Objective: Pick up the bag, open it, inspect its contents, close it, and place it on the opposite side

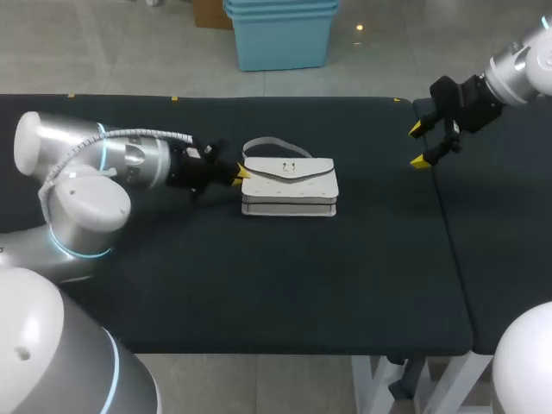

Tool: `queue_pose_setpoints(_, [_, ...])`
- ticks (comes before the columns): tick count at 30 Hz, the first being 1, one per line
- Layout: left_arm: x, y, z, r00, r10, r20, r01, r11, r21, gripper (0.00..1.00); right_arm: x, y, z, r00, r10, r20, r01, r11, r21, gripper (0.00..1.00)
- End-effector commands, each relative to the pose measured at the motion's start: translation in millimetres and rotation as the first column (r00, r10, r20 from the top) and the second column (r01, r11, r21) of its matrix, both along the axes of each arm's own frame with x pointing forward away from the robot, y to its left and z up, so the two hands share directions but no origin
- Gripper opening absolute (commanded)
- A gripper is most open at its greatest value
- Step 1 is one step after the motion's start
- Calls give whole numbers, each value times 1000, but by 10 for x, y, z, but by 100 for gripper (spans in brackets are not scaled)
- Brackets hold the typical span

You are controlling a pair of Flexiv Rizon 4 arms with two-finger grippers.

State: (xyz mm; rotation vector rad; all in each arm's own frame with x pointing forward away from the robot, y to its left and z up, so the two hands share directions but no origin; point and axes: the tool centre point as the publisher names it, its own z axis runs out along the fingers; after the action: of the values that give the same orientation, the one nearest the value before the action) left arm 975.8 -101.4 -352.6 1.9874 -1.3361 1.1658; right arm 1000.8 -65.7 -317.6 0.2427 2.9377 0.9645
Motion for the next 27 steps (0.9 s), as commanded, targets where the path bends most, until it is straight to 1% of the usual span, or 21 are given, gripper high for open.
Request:
queue_pose_setpoints(1, [61, -153, 3, 971, 204, 124, -210, 977, 41, 0, 6, 1, -2, 1000, 1, -1, -1, 1000, 0, 100])
queue_pose_setpoints(8, [187, -189, 36, 989, 135, 52, -137, 989, 49, 0, 6, 1, -2, 1000, 1, -1, -1, 1000, 0, 100])
queue_pose_setpoints(11, [193, -186, 32, 996, 90, 20, -91, 995, 45, 0, 6, 1, -2, 1000, 1, -1, -1, 1000, 0, 100])
queue_pose_setpoints(16, [211, -178, -17, 999, -28, -46, 30, 999, 33, 0, 6, 1, -2, 1000, 1, -1, -1, 1000, 0, 100])
queue_pose_setpoints(18, [202, -160, -21, 996, -68, -50, 71, 997, 43, 0, 6, 1, -2, 1000, 1, -1, -1, 1000, 0, 100])
queue_pose_setpoints(20, [189, -137, -18, 991, -116, -68, 118, 992, 31, 0, 6, 1, -2, 1000, 1, -1, -1, 1000, 0, 100])
queue_pose_setpoints(24, [187, -101, -4, 985, -155, -74, 157, 987, 24, 0, 6, 1, -2, 1000, 1, -1, -1, 1000, 0, 100])
queue_pose_setpoints(27, [159, -110, -9, 980, -186, -71, 189, 981, 37, 0, 6, 1, -2, 1000, 1, -1, -1, 1000, 0, 100])
